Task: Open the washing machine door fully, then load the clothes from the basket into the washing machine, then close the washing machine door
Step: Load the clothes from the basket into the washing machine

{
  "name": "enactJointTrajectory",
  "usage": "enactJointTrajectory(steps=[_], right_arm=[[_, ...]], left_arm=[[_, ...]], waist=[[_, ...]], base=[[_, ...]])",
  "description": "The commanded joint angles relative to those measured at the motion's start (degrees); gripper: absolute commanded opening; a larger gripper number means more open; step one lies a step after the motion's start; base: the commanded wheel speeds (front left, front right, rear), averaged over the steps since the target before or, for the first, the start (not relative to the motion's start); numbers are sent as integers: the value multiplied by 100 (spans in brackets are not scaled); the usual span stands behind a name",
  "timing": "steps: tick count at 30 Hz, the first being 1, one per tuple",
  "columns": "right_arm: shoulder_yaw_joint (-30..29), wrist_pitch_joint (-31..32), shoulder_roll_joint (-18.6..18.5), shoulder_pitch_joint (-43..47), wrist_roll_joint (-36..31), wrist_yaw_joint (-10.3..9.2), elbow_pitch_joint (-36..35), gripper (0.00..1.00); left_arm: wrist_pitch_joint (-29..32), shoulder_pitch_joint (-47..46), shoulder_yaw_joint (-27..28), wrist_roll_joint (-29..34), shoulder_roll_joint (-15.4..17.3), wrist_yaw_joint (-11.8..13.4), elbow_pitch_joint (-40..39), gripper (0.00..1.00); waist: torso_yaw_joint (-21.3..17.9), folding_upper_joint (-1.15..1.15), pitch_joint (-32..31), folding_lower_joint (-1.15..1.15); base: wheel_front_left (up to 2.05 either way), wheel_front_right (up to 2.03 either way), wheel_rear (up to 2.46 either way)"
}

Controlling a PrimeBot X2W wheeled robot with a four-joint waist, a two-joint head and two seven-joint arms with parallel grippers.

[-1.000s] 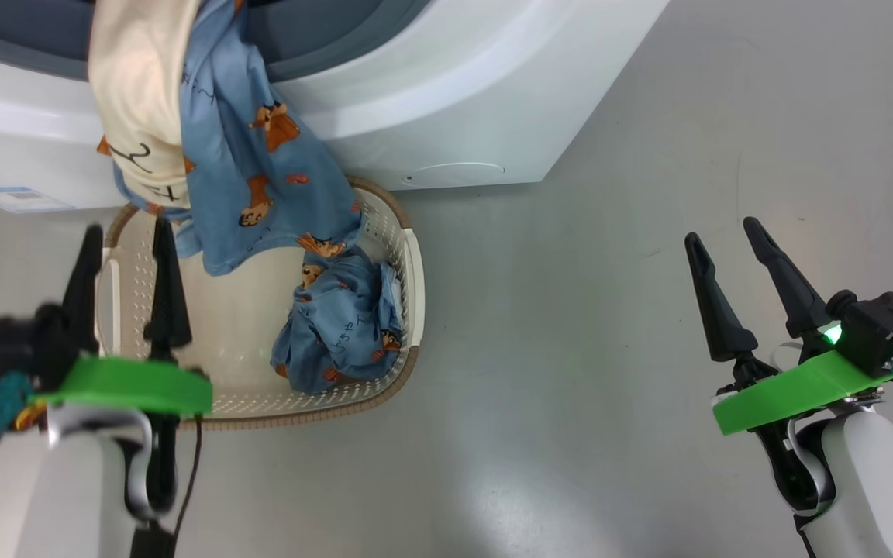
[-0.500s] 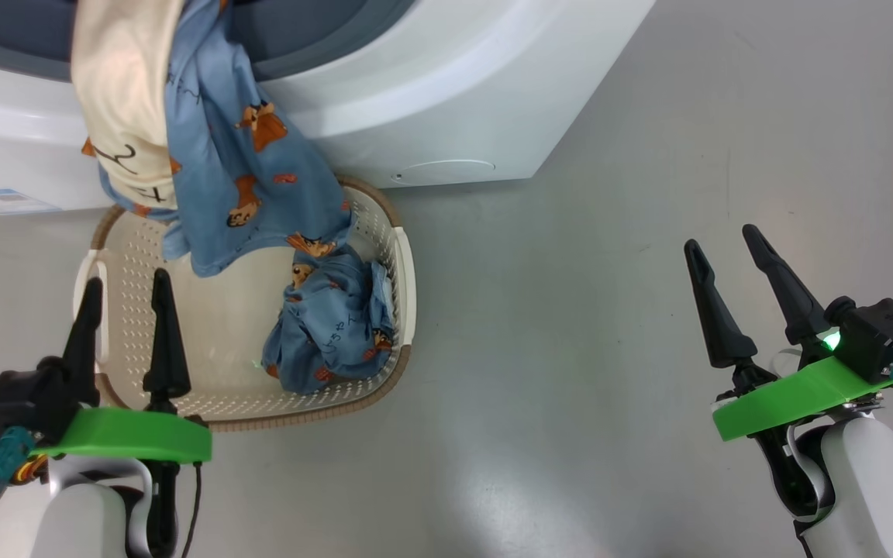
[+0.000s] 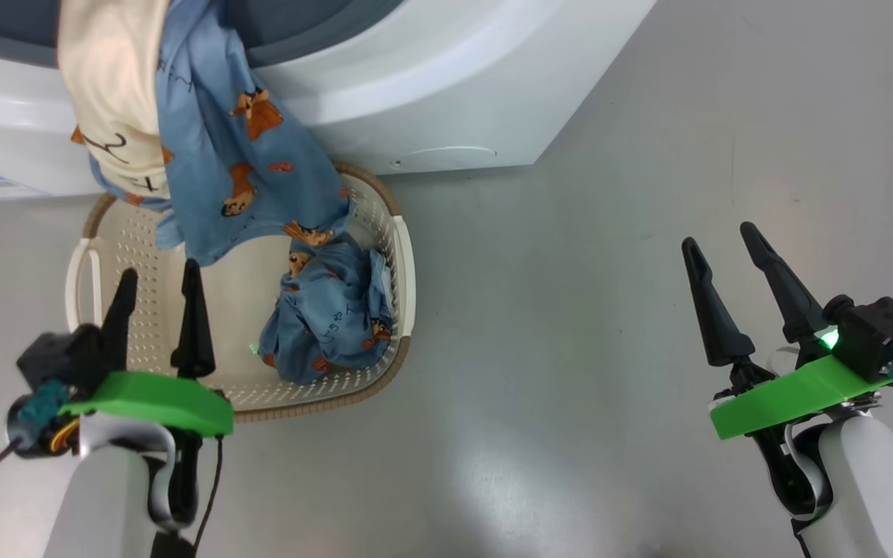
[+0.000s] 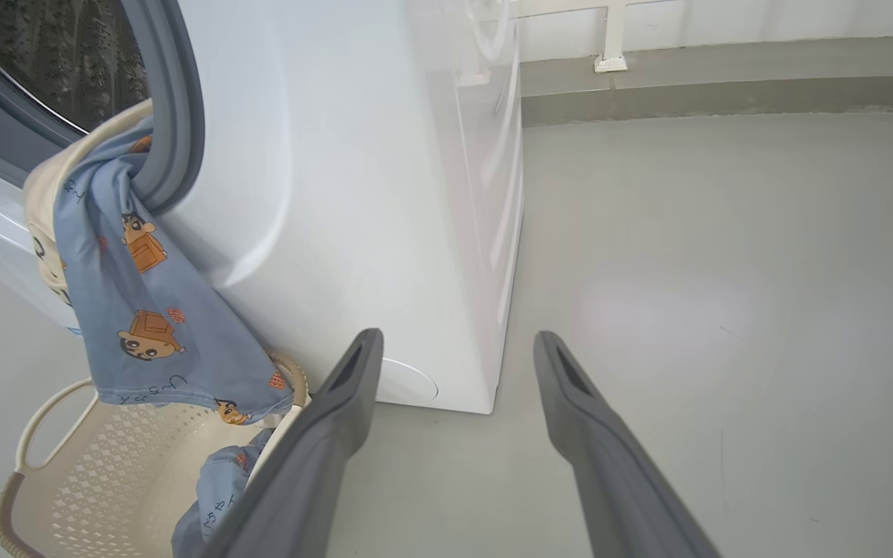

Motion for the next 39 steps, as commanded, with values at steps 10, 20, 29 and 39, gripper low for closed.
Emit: enactJointTrajectory(steps=[10, 20, 29, 39], right_arm=[[206, -33, -5, -83, -56, 9, -162, 100], [304, -33, 16, -212, -50, 9, -188, 100], [335, -33, 42, -301, -54, 9, -213, 100], [407, -33, 60, -392, -46, 9, -214, 100]], left_arm=[[-35, -1057, -93, -317, 282, -13, 1397, 100], [-35, -2081, -307, -546, 425, -13, 2283, 100], [-35, -2726, -122, -576, 579, -13, 2779, 100], [-35, -3253, -266, -474, 710, -13, 3167, 100]], waist=[[-26, 0, 253, 0], [-121, 0, 477, 0], [-191, 0, 628, 0], [-263, 0, 731, 0]], base=[[0, 0, 0], [0, 0, 0], [0, 0, 0], [0, 0, 0]])
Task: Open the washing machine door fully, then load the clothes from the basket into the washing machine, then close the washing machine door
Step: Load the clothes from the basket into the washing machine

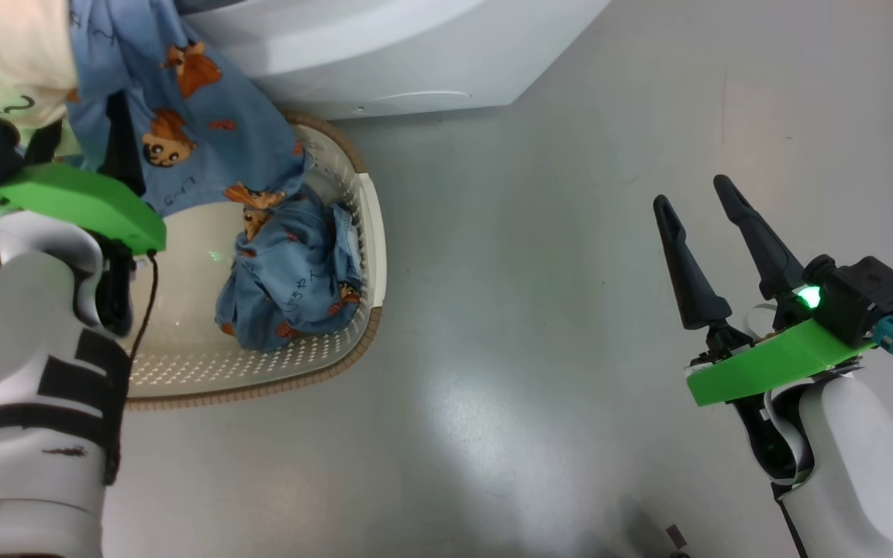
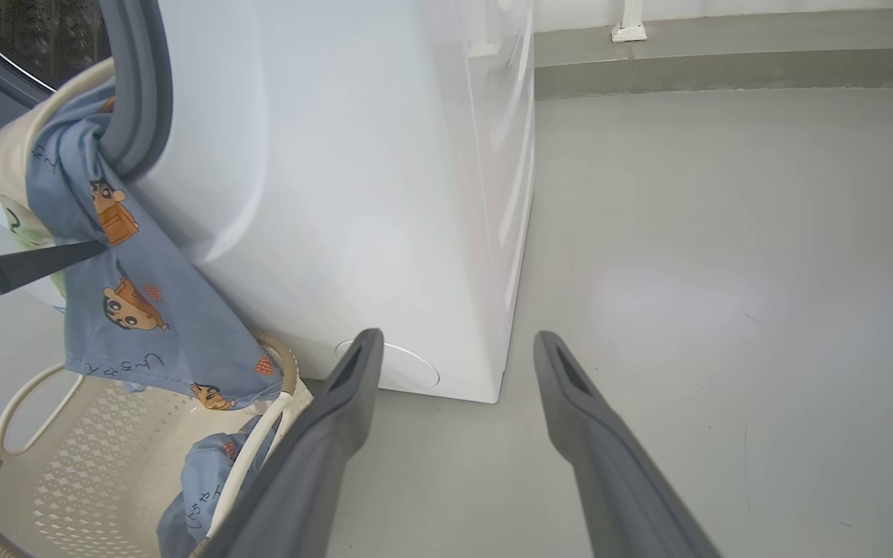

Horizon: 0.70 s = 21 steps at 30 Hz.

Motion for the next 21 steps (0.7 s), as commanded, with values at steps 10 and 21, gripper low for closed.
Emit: enactJointTrajectory(steps=[10, 21], right_arm=[[133, -33, 24, 46, -45, 9, -127, 100], [-3, -33, 15, 56, -80, 9, -161, 100]], left_arm=[[-36, -162, -128, -119, 409, -13, -65, 0], [-36, 253, -141, -399, 298, -13, -656, 0]], waist=[[-63, 0, 55, 0], [92, 0, 38, 0]], base=[[0, 0, 0], [0, 0, 0]])
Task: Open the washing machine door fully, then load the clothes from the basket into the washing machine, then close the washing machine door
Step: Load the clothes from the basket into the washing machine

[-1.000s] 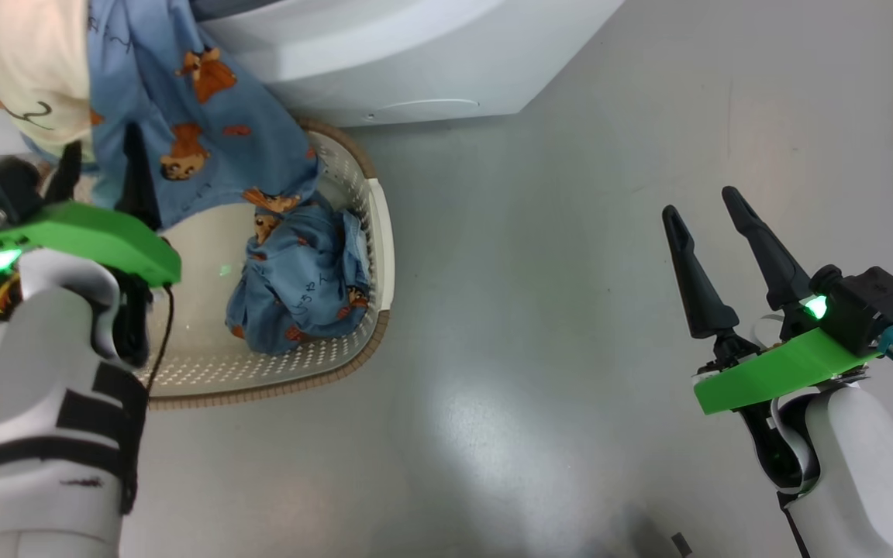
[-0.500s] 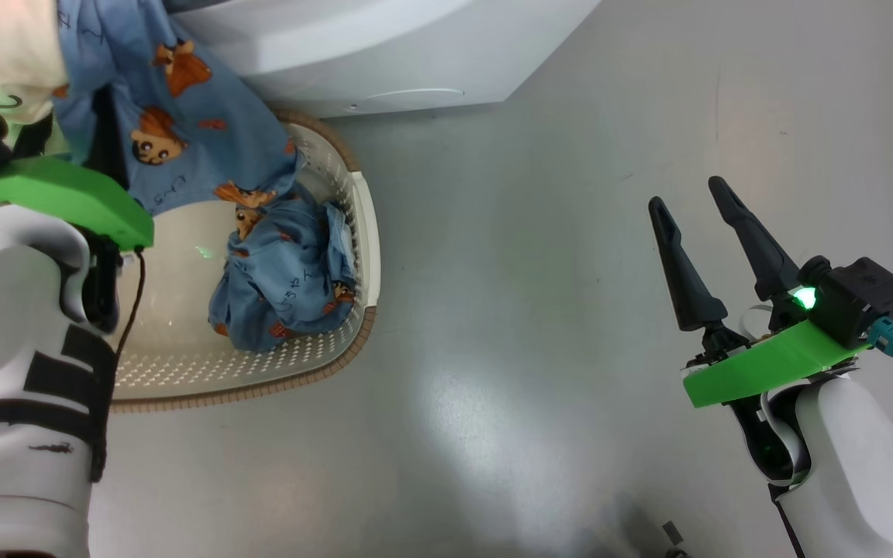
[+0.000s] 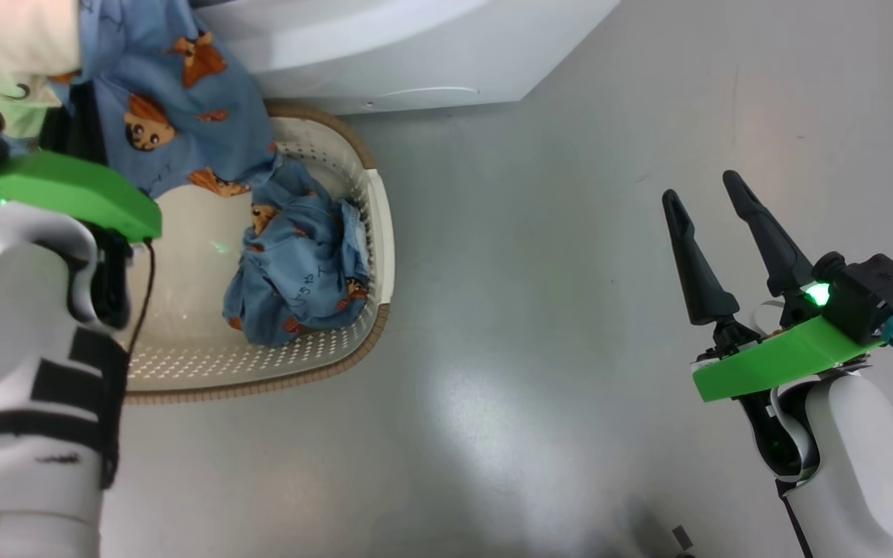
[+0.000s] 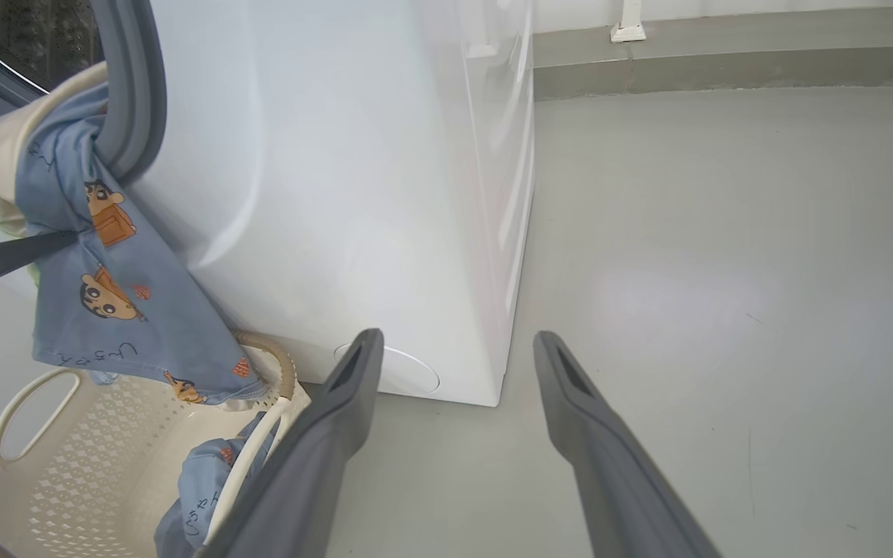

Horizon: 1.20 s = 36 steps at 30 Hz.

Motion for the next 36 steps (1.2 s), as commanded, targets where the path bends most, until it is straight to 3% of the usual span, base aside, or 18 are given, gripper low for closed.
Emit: enactJointTrajectory(steps=[1, 12, 22, 29, 36], right_arm=[[72, -32, 0, 65, -75, 9, -145, 100], [32, -32, 25, 172, -84, 9, -128, 100], [23, -32, 32, 220, -69, 9, -114, 100], [57, -32, 70, 232, -44, 9, -94, 100], [104, -32, 124, 213, -41, 9, -80, 100]], left_arm=[[-36, 303, 112, -32, 156, -13, -316, 0], [-36, 1308, 360, 40, -224, -13, -2319, 0], [-36, 1121, 193, 182, -202, -13, -3362, 0], [-36, 283, -125, -58, 47, -13, -2939, 0], [-1, -826, -673, -571, 204, -13, -1671, 0]], waist=[[45, 0, -14, 0], [220, 0, -165, 0], [286, 0, -224, 0], [267, 0, -276, 0], [202, 0, -296, 0]], base=[[0, 0, 0], [0, 0, 0], [0, 0, 0], [0, 0, 0], [0, 0, 0]])
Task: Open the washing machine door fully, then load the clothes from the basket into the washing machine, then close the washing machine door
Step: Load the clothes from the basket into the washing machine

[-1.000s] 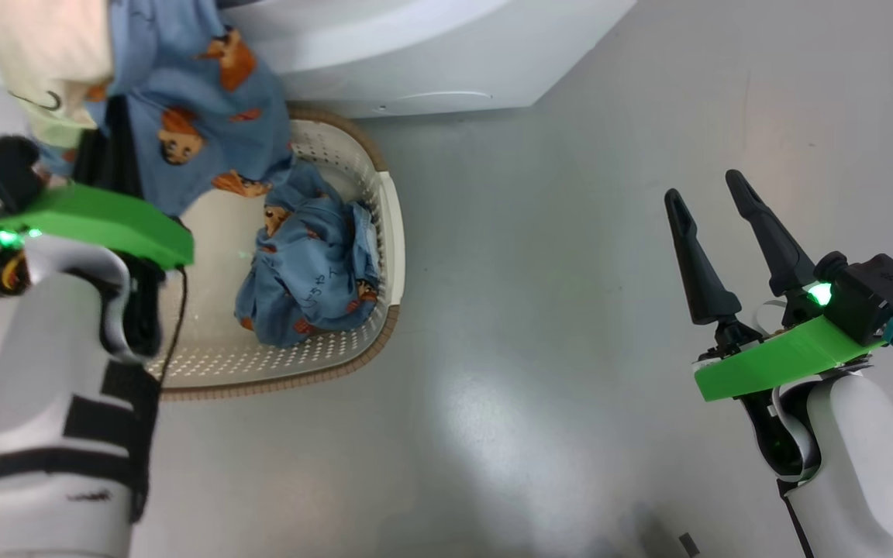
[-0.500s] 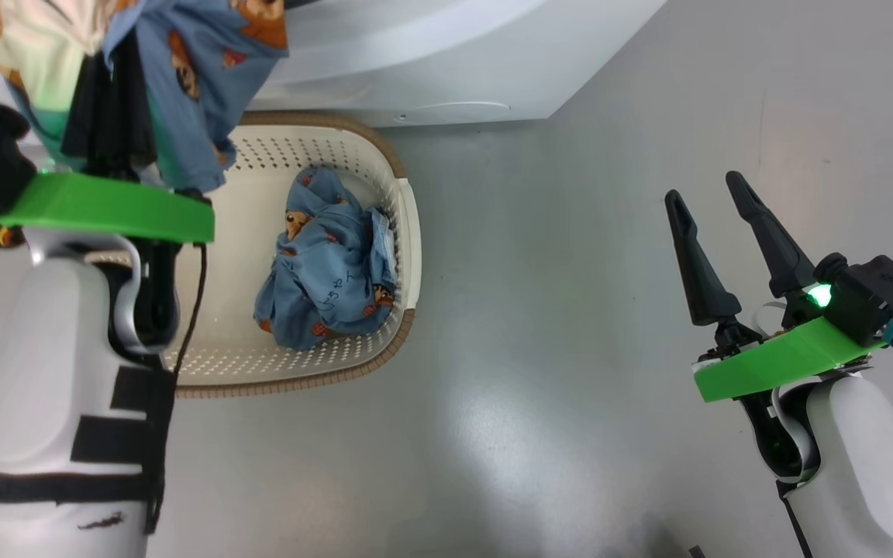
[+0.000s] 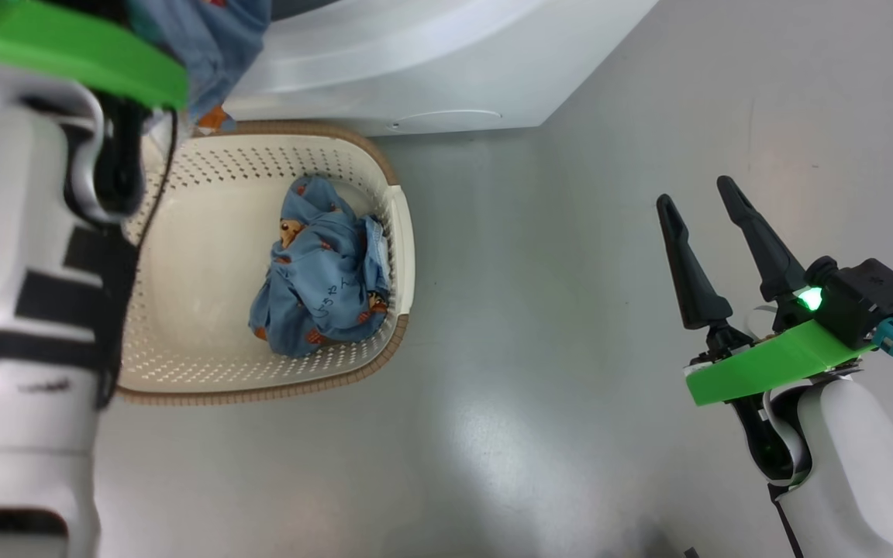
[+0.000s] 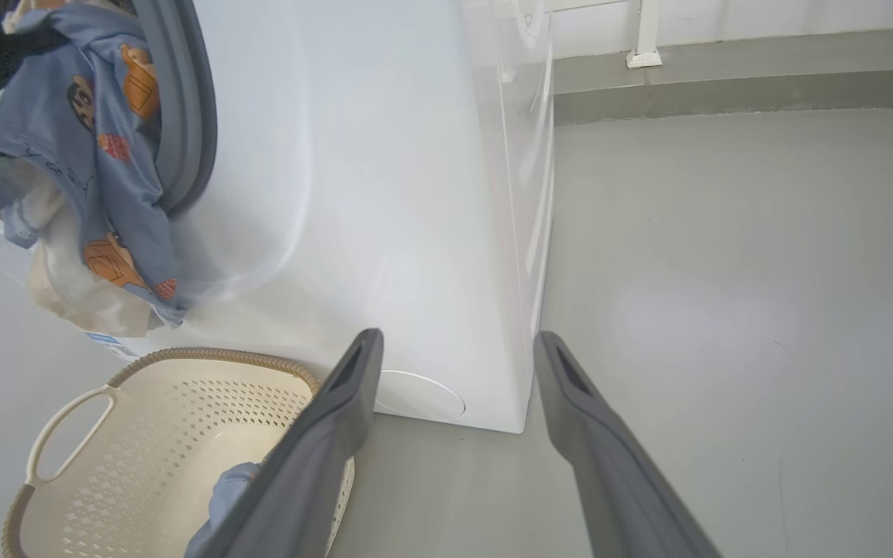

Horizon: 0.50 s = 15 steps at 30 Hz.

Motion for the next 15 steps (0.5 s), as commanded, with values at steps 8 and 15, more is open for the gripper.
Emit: enactJointTrajectory(steps=[8, 15], right_arm=[[237, -27, 83, 121, 18, 9, -94, 100], [315, -27, 133, 58, 34, 9, -89, 100]], left_arm=[[62, -1413, -517, -342, 434, -13, 1273, 0], [-34, -2208, -597, 21, 626, -11, 1369, 0]], waist=[[-162, 0, 38, 0], [-298, 0, 123, 0]], base=[[0, 0, 0], [0, 0, 0]])
